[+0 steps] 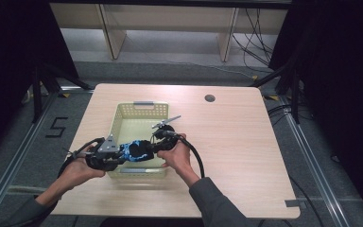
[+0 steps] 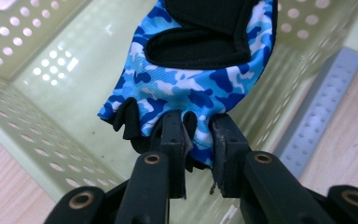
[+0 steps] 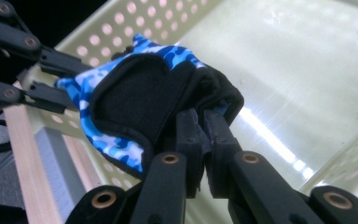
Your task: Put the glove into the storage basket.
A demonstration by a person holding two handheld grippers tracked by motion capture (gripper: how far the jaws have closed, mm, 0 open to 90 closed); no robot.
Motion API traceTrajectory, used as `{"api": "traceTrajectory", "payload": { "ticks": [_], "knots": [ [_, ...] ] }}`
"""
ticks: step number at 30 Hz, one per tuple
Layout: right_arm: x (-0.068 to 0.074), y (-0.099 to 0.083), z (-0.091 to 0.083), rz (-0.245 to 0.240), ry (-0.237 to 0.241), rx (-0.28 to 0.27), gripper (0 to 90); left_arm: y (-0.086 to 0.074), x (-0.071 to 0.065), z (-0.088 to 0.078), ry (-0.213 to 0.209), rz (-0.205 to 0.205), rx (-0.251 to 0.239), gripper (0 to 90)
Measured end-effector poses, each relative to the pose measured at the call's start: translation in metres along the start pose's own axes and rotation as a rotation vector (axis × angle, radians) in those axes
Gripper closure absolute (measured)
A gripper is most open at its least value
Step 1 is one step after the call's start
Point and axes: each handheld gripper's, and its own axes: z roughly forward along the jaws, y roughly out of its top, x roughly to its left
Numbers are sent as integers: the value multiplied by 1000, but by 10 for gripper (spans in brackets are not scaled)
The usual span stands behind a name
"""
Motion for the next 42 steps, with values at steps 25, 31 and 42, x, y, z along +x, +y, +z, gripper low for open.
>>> {"api": "traceTrajectory", "payload": {
  "ticks": [25, 31, 42],
  "knots": [
    [3, 2, 12, 2, -55, 96, 866, 12, 9, -14, -66, 2, 74, 484],
    [3, 2, 12, 20, -62, 107, 862, 14, 13, -20, -56, -25, 48, 473],
    [9, 2, 12, -8, -82, 126, 828, 18, 3, -20, -39, -43, 20, 411]
  ]
}}
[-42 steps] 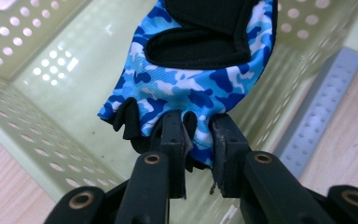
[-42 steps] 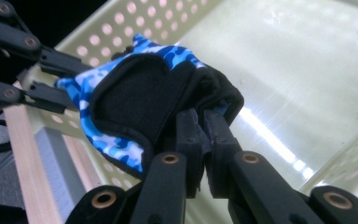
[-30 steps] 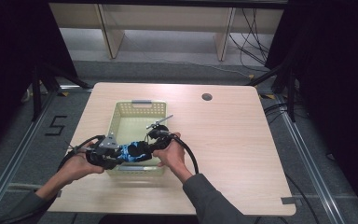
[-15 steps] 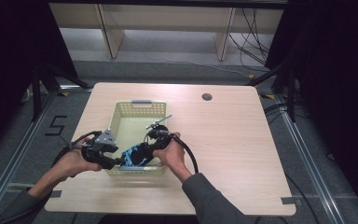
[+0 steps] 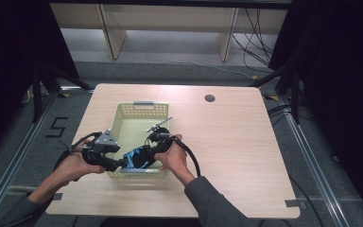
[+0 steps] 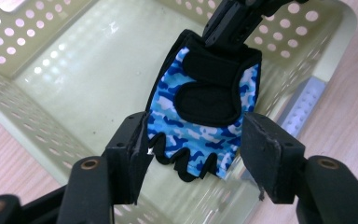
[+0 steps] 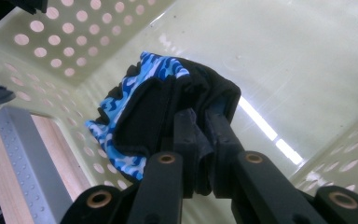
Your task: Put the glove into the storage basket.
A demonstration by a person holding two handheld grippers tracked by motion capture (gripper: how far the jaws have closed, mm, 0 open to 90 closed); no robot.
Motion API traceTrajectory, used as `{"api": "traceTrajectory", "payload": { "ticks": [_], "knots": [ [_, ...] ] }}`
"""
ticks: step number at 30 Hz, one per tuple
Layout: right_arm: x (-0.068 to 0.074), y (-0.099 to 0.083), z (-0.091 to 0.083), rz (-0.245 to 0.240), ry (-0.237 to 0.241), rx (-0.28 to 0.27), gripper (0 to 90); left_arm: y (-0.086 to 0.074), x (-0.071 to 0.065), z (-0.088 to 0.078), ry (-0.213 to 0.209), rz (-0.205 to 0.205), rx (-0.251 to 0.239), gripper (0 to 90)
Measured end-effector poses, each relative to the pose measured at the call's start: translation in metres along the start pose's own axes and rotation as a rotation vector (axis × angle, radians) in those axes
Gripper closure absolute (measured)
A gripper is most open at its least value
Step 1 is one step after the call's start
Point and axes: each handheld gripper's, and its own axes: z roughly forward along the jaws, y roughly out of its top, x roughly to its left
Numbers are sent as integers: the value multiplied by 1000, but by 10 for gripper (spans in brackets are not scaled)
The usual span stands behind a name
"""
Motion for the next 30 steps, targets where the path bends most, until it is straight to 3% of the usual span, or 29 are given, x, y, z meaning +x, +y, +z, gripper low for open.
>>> {"api": "traceTrajectory", "payload": {
  "ticks": [2, 4, 6, 8, 9, 10, 12, 15, 19, 20, 26, 28, 30],
  "knots": [
    [-1, 1, 0, -30, -8, -12, 784, 2, -1, 0, 7, -12, -17, 394],
    [0, 3, -2, -30, -16, -23, 748, 2, -2, -1, 11, -21, -24, 381],
    [2, 4, -5, -26, -31, -32, 685, 3, -4, -2, 16, -60, -51, 365],
    [4, 7, -9, -29, -54, -29, 656, 3, -6, -4, 16, -63, -62, 345],
    [3, 8, -11, -57, -57, -51, 647, 3, -7, -6, 15, -64, -69, 344],
    [4, 9, -14, -44, -60, -59, 638, 3, -7, -6, 15, -64, -69, 342],
    [6, 9, -19, 1, -51, -54, 613, 4, -13, -9, 14, -58, -85, 329],
    [3, 9, -23, -53, -35, -105, 598, 4, -19, -12, 14, -54, -109, 316],
    [5, 7, -31, -8, -22, -107, 590, 5, -25, -13, -1, -46, -119, 302],
    [3, 6, -30, -50, -6, -146, 589, 5, -26, -13, -6, -49, -121, 296],
    [6, 1, -41, -18, 10, -147, 576, 6, -31, -12, -20, -56, -133, 282],
    [3, -2, -46, -62, 20, -197, 565, 5, -33, -12, -18, -59, -139, 276],
    [2, -5, -50, -66, 26, -203, 562, 5, -36, -12, -30, -65, -155, 271]
  ]
}}
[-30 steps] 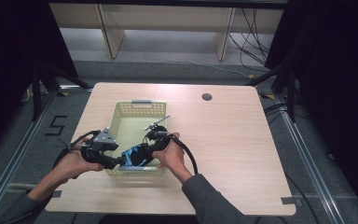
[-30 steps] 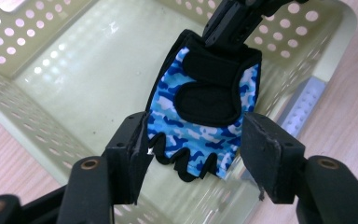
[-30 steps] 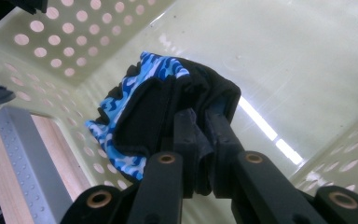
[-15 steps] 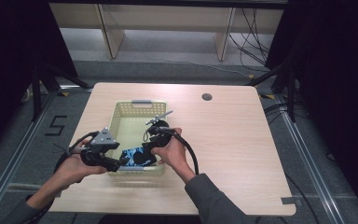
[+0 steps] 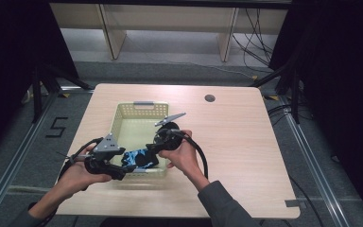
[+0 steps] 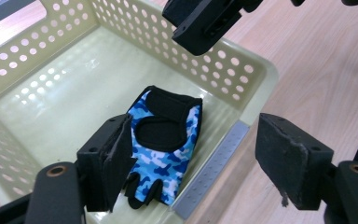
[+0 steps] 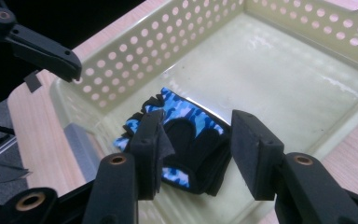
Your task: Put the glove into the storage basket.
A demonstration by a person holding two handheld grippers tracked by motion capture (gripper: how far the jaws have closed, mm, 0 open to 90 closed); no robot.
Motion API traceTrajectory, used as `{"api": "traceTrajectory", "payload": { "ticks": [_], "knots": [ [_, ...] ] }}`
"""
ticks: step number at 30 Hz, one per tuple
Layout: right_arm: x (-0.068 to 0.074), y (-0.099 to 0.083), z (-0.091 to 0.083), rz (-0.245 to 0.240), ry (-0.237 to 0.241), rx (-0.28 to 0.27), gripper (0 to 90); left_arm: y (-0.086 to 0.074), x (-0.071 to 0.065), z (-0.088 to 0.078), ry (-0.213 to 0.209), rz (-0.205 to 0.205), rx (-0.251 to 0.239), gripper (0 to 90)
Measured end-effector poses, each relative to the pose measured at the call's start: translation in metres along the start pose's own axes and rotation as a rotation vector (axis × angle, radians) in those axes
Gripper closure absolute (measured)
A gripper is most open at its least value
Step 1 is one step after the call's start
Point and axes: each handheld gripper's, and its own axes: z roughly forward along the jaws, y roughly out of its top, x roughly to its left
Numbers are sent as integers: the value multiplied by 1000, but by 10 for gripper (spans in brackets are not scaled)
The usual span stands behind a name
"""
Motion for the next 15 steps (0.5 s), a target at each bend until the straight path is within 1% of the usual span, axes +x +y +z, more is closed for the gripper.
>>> {"api": "traceTrajectory", "payload": {
  "ticks": [1, 2, 3, 4, 5, 6, 7, 8, 9, 10, 11, 12, 13, 14, 15],
  "knots": [
    [0, -1, -2, 3, 2, -9, 559, 0, -1, 0, -1, -1, -3, 269],
    [0, -2, -6, 4, 4, -1, 553, 0, -2, 0, 2, -2, -2, 268],
    [-1, -3, -7, 0, 5, -19, 546, 0, -4, 0, -2, 3, -3, 265],
    [-1, -4, -10, -2, 7, -18, 542, 0, -6, 1, -5, -11, -9, 262],
    [-1, -5, -12, 3, 6, -33, 534, 0, -6, 1, -2, -4, -10, 258],
    [-2, -5, -14, 0, 12, -24, 525, 0, -8, 1, -14, 3, -5, 256],
    [-3, -6, -17, 3, 10, -42, 508, 0, -9, 1, -17, 0, -9, 253],
    [-3, -7, -19, 8, 17, -39, 498, 0, -11, 2, -22, -6, -10, 251],
    [-5, -8, -21, 6, 7, -51, 487, 0, -12, 2, -26, 2, -12, 248],
    [-5, -9, -23, 15, 13, -51, 474, 0, -14, 2, -31, 4, -13, 246],
    [-5, -9, -23, 15, 13, -51, 474, 0, -14, 2, -31, 4, -13, 243],
    [-7, -12, -28, 21, 0, -64, 450, 0, -17, 3, -37, -2, -21, 241],
    [-8, -13, -29, 27, 0, -65, 447, 0, -18, 3, -43, 7, -21, 241],
    [-8, -14, -31, 30, 1, -69, 446, 0, -19, 4, -45, 0, -24, 240],
    [-9, -15, -33, 33, 3, -79, 445, 0, -20, 4, -48, 7, -26, 238]
  ]
}}
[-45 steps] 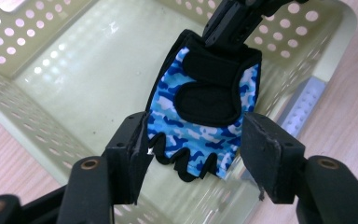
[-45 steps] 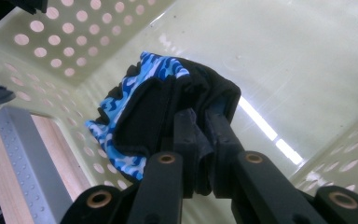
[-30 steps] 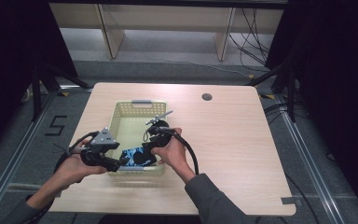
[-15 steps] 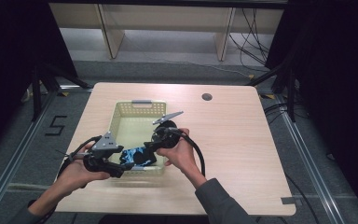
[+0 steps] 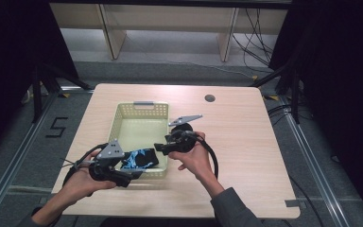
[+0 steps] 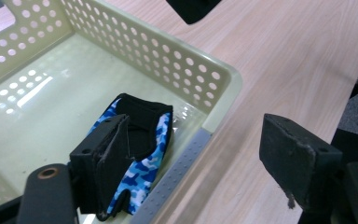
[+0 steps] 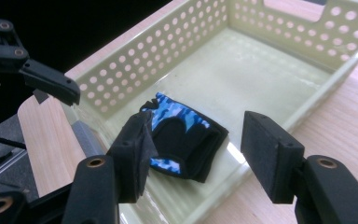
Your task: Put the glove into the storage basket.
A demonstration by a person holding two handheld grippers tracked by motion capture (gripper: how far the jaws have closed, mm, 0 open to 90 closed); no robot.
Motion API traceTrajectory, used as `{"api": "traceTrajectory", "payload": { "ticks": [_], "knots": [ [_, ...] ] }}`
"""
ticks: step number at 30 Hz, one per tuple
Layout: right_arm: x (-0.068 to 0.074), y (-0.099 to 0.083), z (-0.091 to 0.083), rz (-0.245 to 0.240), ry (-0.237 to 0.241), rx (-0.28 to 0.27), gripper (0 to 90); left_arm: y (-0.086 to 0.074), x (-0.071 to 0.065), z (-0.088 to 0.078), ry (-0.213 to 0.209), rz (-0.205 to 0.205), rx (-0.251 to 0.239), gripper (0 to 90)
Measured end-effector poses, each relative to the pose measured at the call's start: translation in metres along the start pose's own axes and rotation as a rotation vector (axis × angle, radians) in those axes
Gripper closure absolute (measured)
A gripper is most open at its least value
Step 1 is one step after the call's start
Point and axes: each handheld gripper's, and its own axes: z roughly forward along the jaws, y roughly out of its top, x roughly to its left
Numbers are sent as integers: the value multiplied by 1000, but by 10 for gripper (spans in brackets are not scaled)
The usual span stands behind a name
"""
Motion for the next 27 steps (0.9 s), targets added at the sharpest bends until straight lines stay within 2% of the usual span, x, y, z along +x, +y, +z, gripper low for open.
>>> {"api": "traceTrajectory", "payload": {
  "ticks": [3, 6, 7, 10, 11, 12, 16, 17, 18, 20, 22, 23, 24, 25, 26, 27],
  "knots": [
    [-3, -2, -5, -14, -8, -11, 437, 0, -2, 1, -3, -2, -4, 235],
    [-4, -5, -13, 7, -6, -23, 433, -2, -4, 2, -17, -24, -17, 235],
    [-6, -7, -15, -12, -16, -25, 432, -2, -4, 2, -17, -16, -16, 235],
    [-7, -10, -20, 5, -2, -30, 429, -3, -7, 2, -14, -21, -24, 234],
    [-7, -11, -21, 8, 2, -31, 428, -3, -9, 3, -10, -38, -35, 235],
    [-8, -13, -23, 15, 3, -33, 428, -3, -9, 2, -15, -27, -22, 235],
    [-9, -19, -26, 22, 6, -42, 425, -4, -12, 4, -24, -2, -28, 236],
    [-9, -21, -26, 19, 4, -46, 425, -4, -15, 5, -23, -21, -35, 236],
    [-8, -22, -27, 18, -1, -48, 425, -3, -14, 5, -28, -5, -32, 236],
    [-7, -24, -29, 23, 8, -50, 423, -4, -17, 6, -30, -12, -39, 235],
    [-6, -25, -31, 7, -8, -50, 419, -4, -19, 7, -33, -13, -41, 234],
    [-6, -25, -31, -4, -5, -53, 417, -5, -20, 7, -35, -20, -48, 233],
    [-5, -26, -33, 10, -1, -49, 416, -5, -21, 7, -35, -14, -45, 233],
    [-5, -27, -32, 4, 10, -56, 413, -6, -23, 9, -36, -28, -57, 232],
    [-4, -28, -33, 1, 13, -60, 407, -6, -23, 8, -39, -1, -42, 231],
    [-4, -28, -34, -9, 9, -66, 404, -7, -25, 9, -33, -10, -51, 231]
  ]
}}
